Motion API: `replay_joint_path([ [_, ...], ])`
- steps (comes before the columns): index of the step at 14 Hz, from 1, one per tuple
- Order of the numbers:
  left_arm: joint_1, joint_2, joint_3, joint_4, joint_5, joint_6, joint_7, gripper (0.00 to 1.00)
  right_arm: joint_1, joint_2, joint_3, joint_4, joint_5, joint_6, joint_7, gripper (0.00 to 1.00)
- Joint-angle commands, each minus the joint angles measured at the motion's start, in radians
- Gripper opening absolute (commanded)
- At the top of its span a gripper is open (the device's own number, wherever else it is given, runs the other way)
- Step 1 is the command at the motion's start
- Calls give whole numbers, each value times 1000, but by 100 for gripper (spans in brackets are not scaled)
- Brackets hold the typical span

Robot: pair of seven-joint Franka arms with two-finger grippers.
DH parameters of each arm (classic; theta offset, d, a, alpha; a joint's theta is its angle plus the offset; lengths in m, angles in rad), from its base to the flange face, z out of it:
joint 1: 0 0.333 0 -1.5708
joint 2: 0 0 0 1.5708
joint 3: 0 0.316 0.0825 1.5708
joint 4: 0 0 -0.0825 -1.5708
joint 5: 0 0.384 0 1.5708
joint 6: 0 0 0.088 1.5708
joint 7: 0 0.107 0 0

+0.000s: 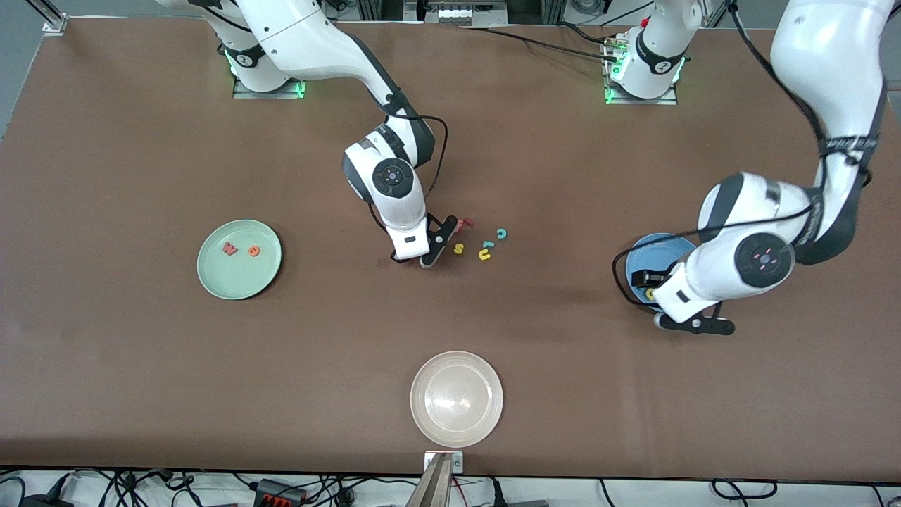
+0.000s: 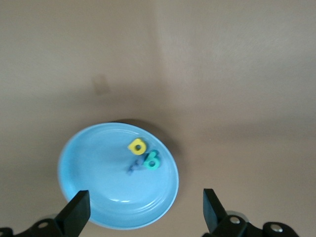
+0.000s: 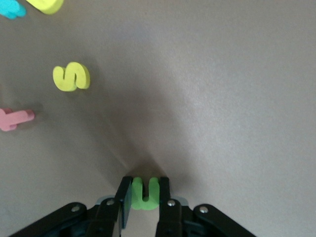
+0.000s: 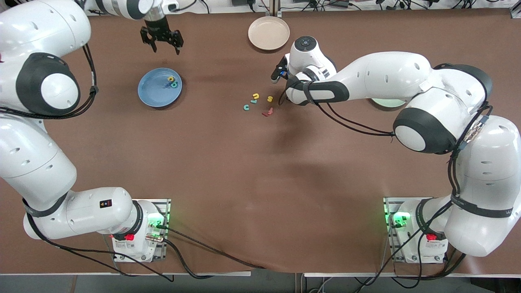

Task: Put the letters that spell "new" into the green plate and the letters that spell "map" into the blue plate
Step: 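Grasp the green u with the right gripper while the left gripper places the b, then lift the green u with the right gripper while the left gripper retracts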

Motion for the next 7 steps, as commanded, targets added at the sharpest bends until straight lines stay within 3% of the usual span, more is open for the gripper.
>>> replay_joint_path([
  [1,0,-98,-2,28,11,-96,66,100,-37,-21,-21,9,1,-111,26,6],
  [2,-4,-109,-4,71,8,-157,72,100,-52,-45,-39,9,-1,-182,46,6],
  [4,-6,-109,-26,204,-4,-309,74,100,-57,-96,-142,12,-4,-335,101,6],
  [6,-9,-156,-19,221,-44,-342,97,100,-57,-128,-248,3,-9,-444,103,6],
  [7,-18,-208,16,179,-97,-336,104,100,-57,-133,-294,0,-9,-487,97,6],
])
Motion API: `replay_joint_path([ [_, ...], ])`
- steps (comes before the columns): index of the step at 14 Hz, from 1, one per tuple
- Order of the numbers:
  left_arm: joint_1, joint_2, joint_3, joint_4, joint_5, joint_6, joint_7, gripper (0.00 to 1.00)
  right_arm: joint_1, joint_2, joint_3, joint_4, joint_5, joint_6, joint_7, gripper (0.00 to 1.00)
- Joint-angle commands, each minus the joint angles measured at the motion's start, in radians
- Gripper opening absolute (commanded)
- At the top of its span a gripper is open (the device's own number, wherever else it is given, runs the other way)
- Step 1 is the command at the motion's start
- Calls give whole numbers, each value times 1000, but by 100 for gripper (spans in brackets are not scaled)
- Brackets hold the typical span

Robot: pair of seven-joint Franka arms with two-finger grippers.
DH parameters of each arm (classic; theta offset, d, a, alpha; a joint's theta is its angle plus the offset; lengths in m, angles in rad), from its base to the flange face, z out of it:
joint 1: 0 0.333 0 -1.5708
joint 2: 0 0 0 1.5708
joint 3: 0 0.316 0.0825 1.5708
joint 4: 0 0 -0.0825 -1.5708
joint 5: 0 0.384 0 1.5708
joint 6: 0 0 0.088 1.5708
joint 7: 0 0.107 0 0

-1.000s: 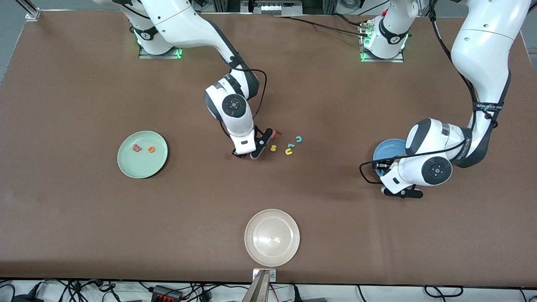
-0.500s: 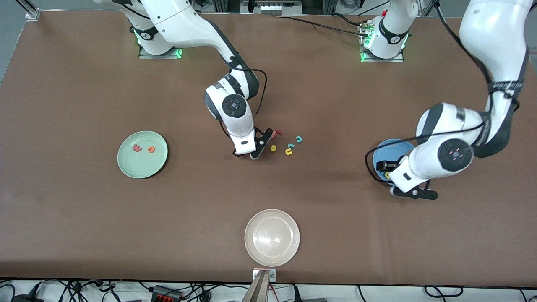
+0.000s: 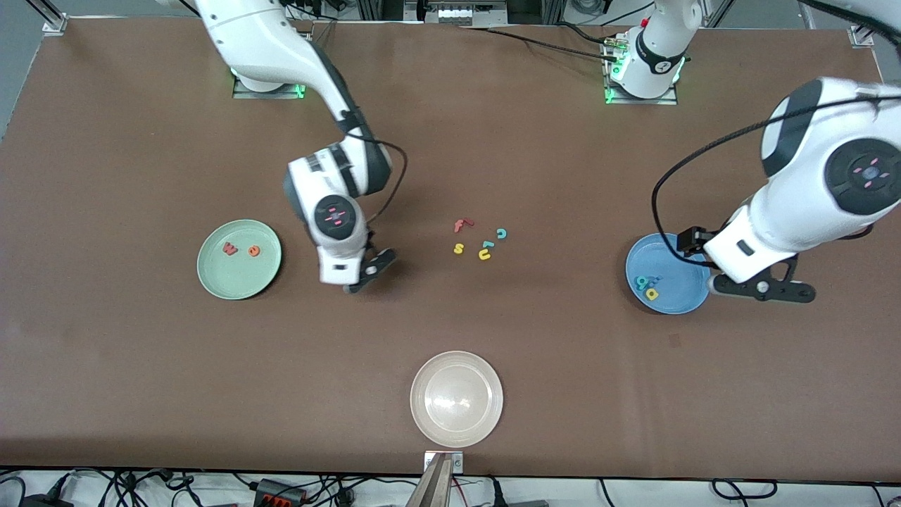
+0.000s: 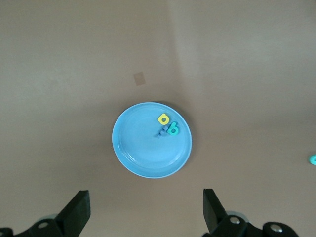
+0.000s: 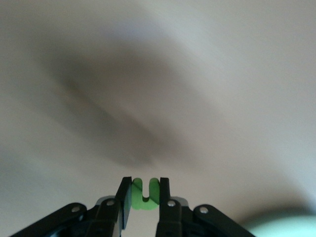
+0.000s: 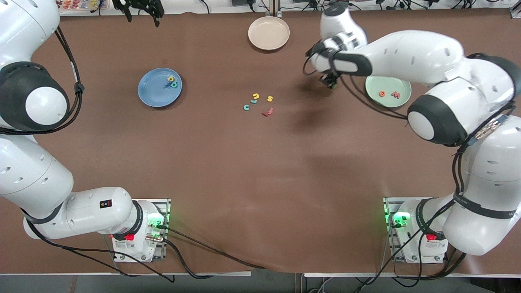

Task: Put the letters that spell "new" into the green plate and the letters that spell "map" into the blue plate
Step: 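Lift the green u with the right gripper while the left gripper retracts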

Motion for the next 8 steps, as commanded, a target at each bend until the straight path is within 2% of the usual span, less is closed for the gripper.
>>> replay_joint_path([
  [1,-54,-119,105,-72,-107,-12,45,100,2,-43,-103,-40,-4,-106,34,6],
  [3,-127,-225,230,-172,-204,-7,87,100,-24,-61,-165,-100,5,-104,35,6],
  [6,-213,-383,377,-391,-229,167,95,100,-128,-110,-168,-176,13,-97,34,6],
  [8,-217,-391,396,-416,-229,203,94,100,-119,-124,-167,-219,31,-68,37,6],
])
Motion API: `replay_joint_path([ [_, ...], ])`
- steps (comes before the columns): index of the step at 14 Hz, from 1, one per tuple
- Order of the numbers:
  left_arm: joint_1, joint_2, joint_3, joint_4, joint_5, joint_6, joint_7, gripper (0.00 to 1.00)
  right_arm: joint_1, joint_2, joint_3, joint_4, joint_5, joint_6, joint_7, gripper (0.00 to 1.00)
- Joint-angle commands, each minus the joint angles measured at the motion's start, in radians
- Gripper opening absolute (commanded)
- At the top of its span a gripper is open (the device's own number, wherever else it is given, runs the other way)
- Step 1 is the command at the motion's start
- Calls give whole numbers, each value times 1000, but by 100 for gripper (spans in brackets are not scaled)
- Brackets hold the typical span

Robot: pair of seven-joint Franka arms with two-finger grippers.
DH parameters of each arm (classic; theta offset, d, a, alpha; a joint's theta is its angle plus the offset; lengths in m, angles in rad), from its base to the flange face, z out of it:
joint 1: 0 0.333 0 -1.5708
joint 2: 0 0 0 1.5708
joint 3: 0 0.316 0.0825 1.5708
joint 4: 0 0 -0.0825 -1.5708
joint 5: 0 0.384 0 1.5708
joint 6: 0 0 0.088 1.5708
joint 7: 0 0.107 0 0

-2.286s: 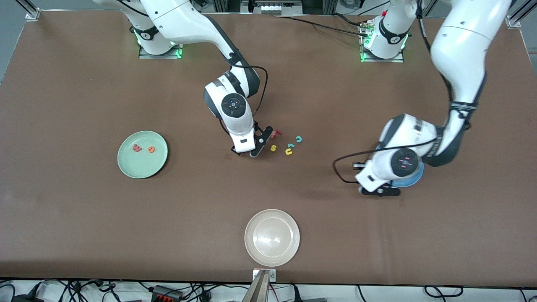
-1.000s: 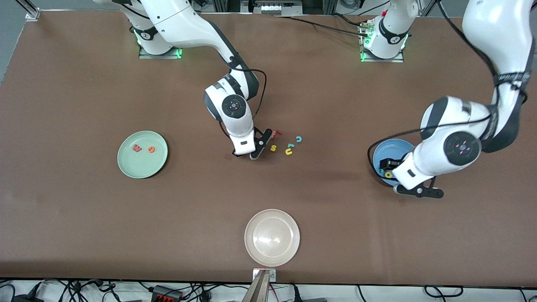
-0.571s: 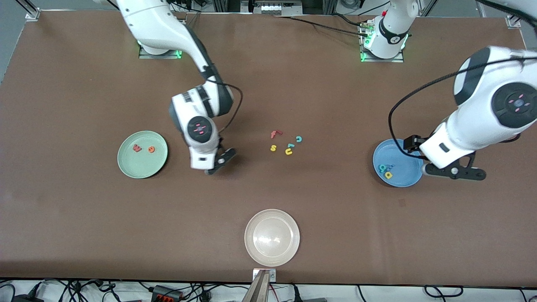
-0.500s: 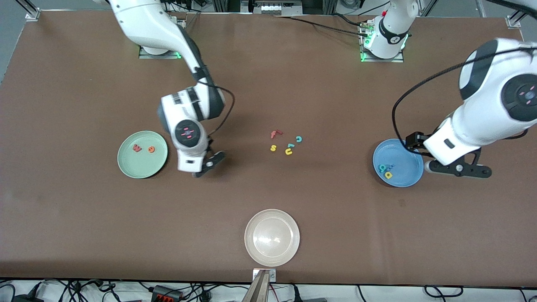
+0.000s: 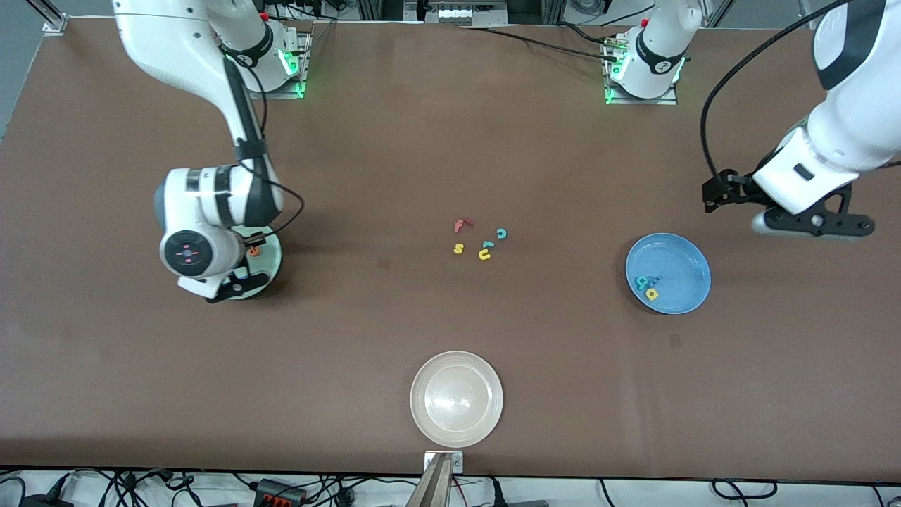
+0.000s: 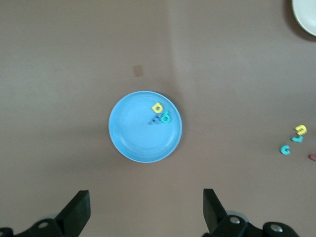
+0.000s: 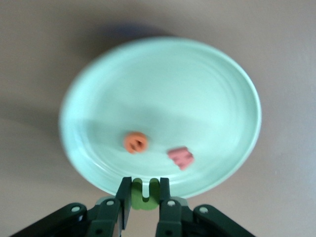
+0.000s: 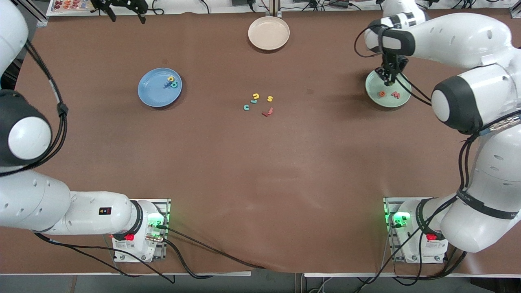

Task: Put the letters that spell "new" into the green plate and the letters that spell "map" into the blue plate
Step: 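Lift the green u with the right gripper while the left gripper retracts, then lower the green u onto the green plate and open the right gripper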

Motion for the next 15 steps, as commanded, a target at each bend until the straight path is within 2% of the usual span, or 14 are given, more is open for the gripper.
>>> replay_joint_path([
  [1,-25,-71,47,-105,-22,64,26,100,4,-62,15,-88,72,51,20,6],
  [3,-55,-110,47,-126,-10,62,31,100,7,-44,16,-91,98,90,18,7],
  [8,-63,-101,85,-125,-10,64,58,100,8,-15,18,-84,172,125,20,9],
  [9,-54,-82,83,-122,-11,65,58,100,9,-15,19,-82,172,139,21,17],
  [10,-53,-80,83,-119,-10,67,58,100,7,-13,19,-82,177,146,23,63],
  [11,-53,-75,80,-103,-10,67,58,100,4,-9,18,-76,192,156,23,100],
  [15,-51,-66,79,-68,-10,56,58,100,6,-41,15,-59,195,144,53,100],
])
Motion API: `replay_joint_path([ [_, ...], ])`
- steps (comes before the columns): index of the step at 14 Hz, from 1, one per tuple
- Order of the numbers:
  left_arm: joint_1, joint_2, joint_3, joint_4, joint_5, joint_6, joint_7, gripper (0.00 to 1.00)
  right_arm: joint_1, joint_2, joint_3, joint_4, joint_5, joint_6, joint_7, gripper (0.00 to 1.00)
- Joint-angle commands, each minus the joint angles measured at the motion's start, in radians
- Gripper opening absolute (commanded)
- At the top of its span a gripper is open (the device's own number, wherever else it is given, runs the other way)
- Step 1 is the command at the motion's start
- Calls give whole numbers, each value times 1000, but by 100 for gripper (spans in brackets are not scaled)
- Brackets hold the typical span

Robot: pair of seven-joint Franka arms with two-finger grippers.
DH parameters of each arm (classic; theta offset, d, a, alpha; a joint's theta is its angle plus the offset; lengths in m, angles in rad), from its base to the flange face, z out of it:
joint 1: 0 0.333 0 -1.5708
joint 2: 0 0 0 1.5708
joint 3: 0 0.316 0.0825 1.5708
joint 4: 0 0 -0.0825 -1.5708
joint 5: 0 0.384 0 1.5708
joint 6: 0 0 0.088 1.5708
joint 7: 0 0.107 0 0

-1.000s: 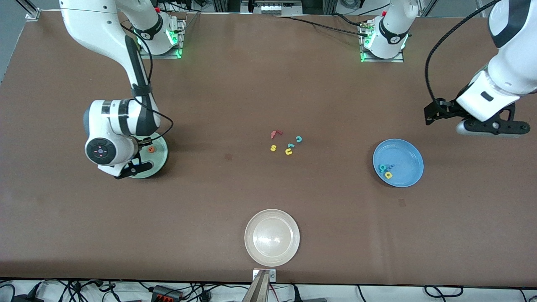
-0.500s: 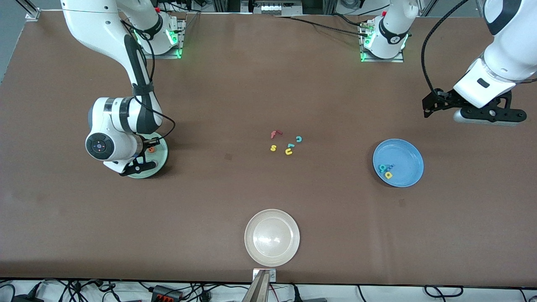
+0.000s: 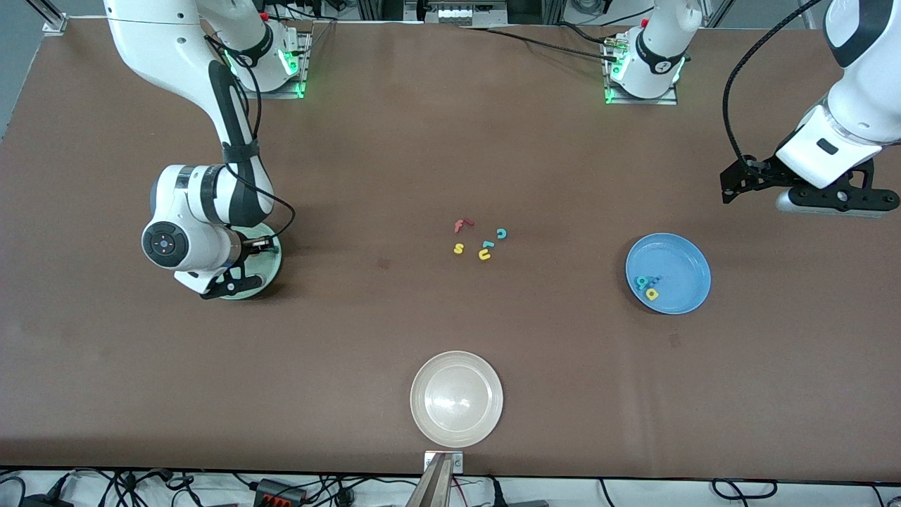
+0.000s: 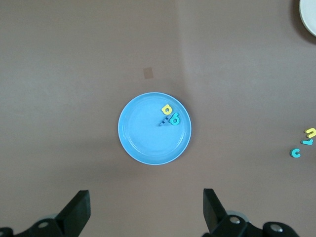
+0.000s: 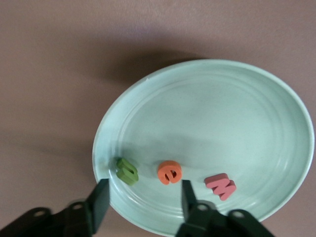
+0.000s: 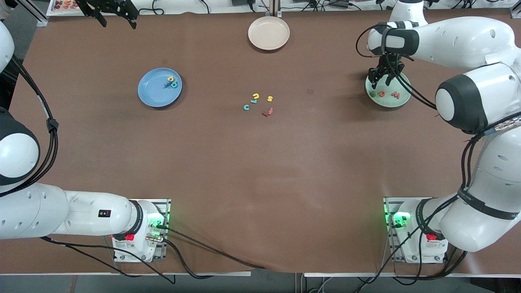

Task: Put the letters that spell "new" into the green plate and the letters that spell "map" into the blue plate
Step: 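Lower the green u onto the green plate and open the right gripper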

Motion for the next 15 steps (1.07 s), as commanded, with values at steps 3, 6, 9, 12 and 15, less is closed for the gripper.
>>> replay_joint_path([
  [3,-1,4,-1,40,-8,-27,29,100,-12,-45,-6,48,19,-59,26,100],
  [6,-7,5,-12,75,-7,-53,66,100,-21,-45,-24,106,19,-105,27,100],
  [9,-7,4,-13,79,-7,-61,69,100,-33,-46,-50,161,21,-128,50,100],
  [12,-4,5,-10,79,-8,-63,71,100,-53,-70,-41,191,50,-128,123,100],
  [15,-2,5,-10,77,-8,-63,75,100,-218,-162,171,191,-44,-134,260,100],
])
